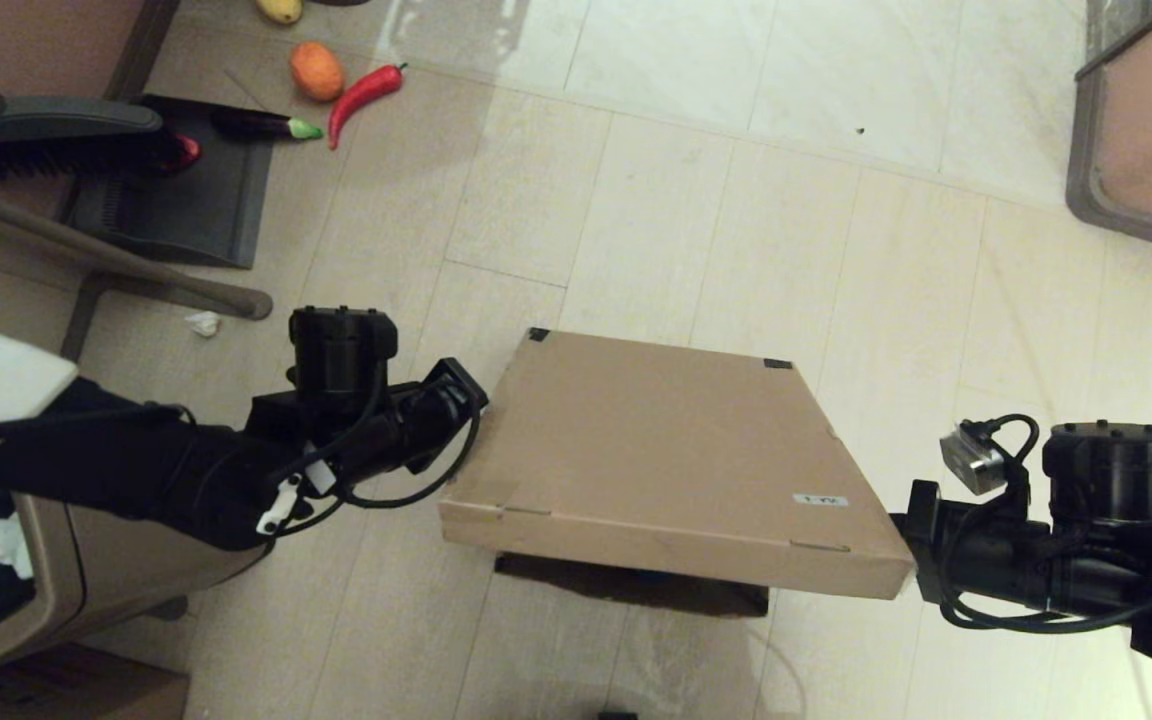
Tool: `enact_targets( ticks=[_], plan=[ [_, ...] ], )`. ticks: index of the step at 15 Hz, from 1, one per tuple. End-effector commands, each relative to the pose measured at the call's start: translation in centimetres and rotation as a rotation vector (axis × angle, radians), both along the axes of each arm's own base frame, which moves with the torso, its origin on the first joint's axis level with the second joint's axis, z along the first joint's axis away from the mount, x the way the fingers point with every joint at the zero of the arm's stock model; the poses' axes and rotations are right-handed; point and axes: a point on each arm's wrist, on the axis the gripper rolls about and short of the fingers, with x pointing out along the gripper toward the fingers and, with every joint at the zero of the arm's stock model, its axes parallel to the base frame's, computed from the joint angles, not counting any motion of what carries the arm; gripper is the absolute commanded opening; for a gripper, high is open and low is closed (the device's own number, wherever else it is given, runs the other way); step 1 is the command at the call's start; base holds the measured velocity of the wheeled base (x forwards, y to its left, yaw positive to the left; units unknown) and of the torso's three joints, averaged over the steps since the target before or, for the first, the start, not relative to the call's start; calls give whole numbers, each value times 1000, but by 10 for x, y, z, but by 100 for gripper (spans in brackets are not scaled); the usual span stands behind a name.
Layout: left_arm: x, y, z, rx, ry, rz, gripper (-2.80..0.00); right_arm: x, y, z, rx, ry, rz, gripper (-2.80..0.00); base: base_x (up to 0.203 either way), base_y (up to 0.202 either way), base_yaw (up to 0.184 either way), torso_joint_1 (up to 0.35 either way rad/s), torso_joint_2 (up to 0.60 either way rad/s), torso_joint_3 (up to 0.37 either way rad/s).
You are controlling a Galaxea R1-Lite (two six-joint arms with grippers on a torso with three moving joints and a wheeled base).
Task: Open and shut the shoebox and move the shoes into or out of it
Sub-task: Open the shoe box
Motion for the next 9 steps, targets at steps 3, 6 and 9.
enact_targets(
  ticks=[3, 6, 9],
  plan=[
    [13, 18, 14, -24, -48, 61, -280, 0, 0, 10, 12, -36, -2, -280, 0, 0, 0, 0, 0, 0],
    [17, 32, 23, -30, -65, 100, -280, 1, 0, 18, 35, -51, -6, -280, 0, 0, 0, 0, 0, 0],
    [17, 42, 27, -33, -73, 127, -280, 5, 1, 30, 69, -69, -17, -280, 0, 0, 0, 0, 0, 0]
  ],
)
